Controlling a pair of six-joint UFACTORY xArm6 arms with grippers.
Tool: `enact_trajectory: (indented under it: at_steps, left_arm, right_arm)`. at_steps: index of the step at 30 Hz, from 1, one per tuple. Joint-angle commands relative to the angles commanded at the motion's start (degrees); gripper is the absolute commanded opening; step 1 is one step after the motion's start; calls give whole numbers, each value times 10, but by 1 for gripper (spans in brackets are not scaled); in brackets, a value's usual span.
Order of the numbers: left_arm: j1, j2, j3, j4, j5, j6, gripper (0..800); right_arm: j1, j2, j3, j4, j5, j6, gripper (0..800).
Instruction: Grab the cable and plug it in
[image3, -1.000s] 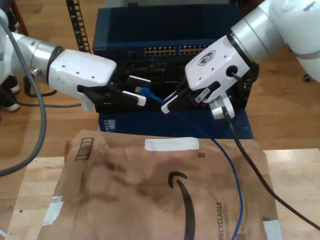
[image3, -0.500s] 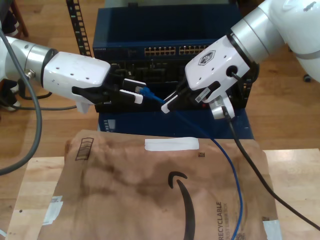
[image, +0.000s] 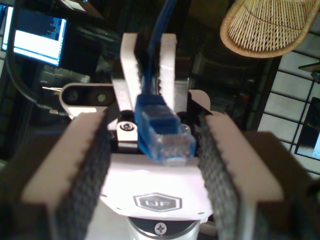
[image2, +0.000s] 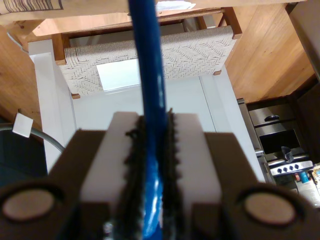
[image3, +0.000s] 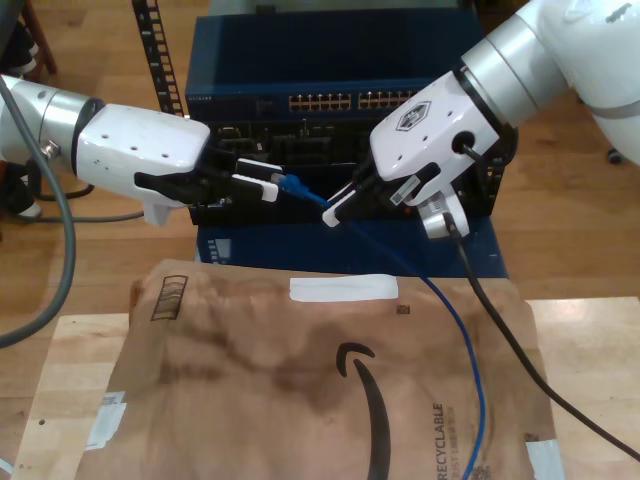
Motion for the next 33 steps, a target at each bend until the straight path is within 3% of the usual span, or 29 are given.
enact_trajectory:
  at_steps: [18, 33]
  left_arm:
    - [0, 0, 0, 0, -1, 0, 194]
    - [0, 0, 0, 0, -9, 2, 78]
  right_arm:
    - [4, 5, -5, 0, -1, 2, 21]
    - [10, 10, -12, 1, -1, 4, 21]
